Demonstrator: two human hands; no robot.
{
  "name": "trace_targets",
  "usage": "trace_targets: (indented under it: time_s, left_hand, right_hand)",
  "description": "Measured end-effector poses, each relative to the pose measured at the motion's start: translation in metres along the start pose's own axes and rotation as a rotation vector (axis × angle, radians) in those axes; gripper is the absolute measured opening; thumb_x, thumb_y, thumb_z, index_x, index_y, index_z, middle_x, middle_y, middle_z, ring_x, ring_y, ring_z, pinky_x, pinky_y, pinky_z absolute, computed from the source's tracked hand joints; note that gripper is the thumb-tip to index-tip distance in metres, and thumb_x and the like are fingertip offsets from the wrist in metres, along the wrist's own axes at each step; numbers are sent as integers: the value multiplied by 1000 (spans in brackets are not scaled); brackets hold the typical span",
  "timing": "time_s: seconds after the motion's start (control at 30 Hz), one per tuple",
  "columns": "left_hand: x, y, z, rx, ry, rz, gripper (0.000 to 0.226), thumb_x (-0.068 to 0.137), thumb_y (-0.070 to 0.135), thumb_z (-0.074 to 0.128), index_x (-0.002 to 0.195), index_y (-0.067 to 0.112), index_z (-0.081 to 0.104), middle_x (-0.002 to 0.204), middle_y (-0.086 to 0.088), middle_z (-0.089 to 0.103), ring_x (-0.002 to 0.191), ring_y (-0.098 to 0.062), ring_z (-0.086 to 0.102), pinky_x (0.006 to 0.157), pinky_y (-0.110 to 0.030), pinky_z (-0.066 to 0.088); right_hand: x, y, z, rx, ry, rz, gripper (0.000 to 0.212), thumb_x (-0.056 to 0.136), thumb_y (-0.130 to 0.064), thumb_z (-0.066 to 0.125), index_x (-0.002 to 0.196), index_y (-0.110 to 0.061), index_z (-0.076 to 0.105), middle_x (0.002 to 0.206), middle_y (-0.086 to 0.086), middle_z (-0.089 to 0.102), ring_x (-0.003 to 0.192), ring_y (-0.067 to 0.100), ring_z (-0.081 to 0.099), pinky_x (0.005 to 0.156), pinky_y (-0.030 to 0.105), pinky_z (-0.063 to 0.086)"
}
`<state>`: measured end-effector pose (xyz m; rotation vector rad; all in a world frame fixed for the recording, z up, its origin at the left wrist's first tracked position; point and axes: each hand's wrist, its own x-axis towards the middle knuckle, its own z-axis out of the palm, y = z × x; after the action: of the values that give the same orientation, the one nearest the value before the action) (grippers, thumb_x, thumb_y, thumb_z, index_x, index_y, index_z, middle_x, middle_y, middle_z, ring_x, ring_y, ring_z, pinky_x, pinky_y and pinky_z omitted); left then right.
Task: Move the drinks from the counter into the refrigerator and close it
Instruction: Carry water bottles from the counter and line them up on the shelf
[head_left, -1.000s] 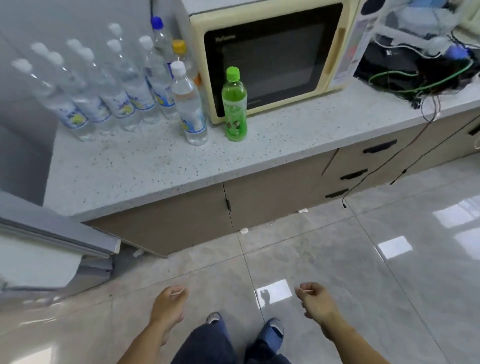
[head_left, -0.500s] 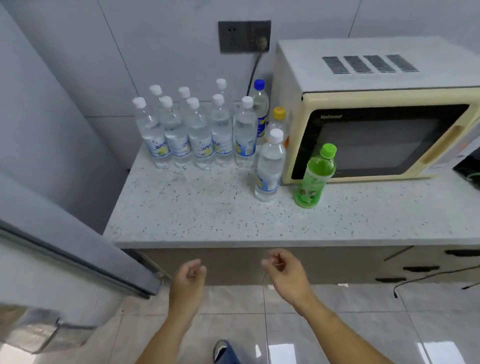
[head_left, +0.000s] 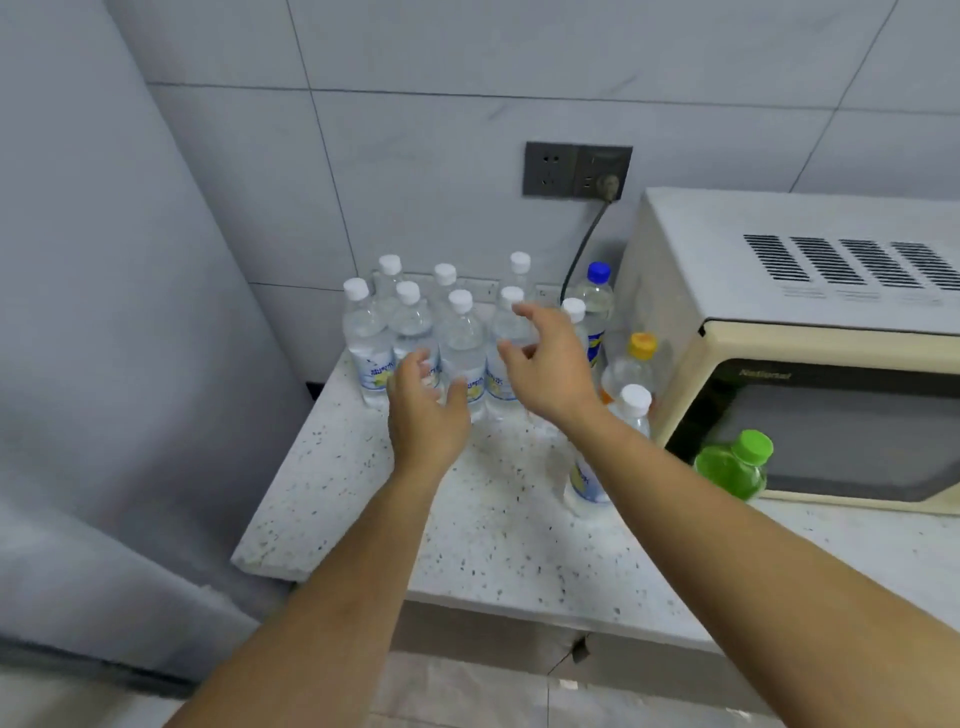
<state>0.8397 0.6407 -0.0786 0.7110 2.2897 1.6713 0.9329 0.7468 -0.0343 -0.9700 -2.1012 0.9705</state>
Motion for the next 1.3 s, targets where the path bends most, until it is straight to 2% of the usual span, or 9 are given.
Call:
trace_targets:
  time_s: [0.07,0.13,0.27,0.43,0.67,1.0,1.1,1.2,1.3]
  left_hand:
    - [25,18,6,113,-10,83,52,90,27,67,137,26,44,137,-1,45,109,-22,60,91,-39,51]
    - [47,30,13,260,-37,154,57,91,25,66,141,24,40,142,-5,39,112,-28,58,93,-41,49]
    - [84,42,28,543,-143,255,60,94,22,61,148,23,34,149,-4,33,116,-29,56,91,-39,45]
    - [102,38,35,764,-287,283,55,98,20,56,148,24,35,150,-1,35,121,-30,52,96,-45,46]
    - [75,28,24,616,-162,284,27,91,15,67,117,15,59,123,-4,51,98,-25,57,78,-27,38]
    - [12,20,-25,339,-111,178,36,87,12,72,120,22,61,122,2,61,102,-16,59,88,-32,49]
    - [-3,15,-37,341,-112,174,37,86,14,73,120,25,62,117,6,63,94,-14,59,79,-25,45]
    - [-15,9,-43,335,-104,193,40,85,16,74,121,27,61,110,12,62,84,-7,54,72,-18,40]
    - [-26,0,-43,293,-59,204,41,87,22,72,125,29,58,112,16,58,98,-12,53,81,-23,42]
  right_hand:
    - [36,-5,-6,-90,-43,-4,49,94,-21,62,141,-16,48,146,6,44,120,21,57,108,32,40]
    - [65,-6,-8,-188,-103,-11,50,95,-20,60,143,-16,46,149,10,40,130,25,49,107,28,35]
    - [100,-1,-4,-358,-253,-29,53,96,-19,58,147,-18,42,151,13,36,126,31,52,101,32,41]
    - [114,11,3,-540,-412,-39,50,94,-18,57,143,-14,44,137,14,54,121,32,55,86,31,42]
    - [92,9,3,-543,-340,-66,37,85,-32,74,115,-15,59,122,12,54,105,30,60,79,32,43]
    - [31,4,-17,-319,-366,-22,17,84,-15,71,101,-19,67,101,0,62,97,21,61,76,28,46]
    - [11,7,-18,-275,-380,-35,17,83,-16,72,99,-18,67,94,-5,61,92,19,60,73,26,43]
    - [-5,13,-16,-214,-340,-65,21,84,-19,74,103,-15,67,102,-3,64,91,17,58,75,25,43]
    - [-21,23,-8,-126,-191,-71,33,84,-22,75,114,-14,64,113,6,64,106,24,57,91,37,47]
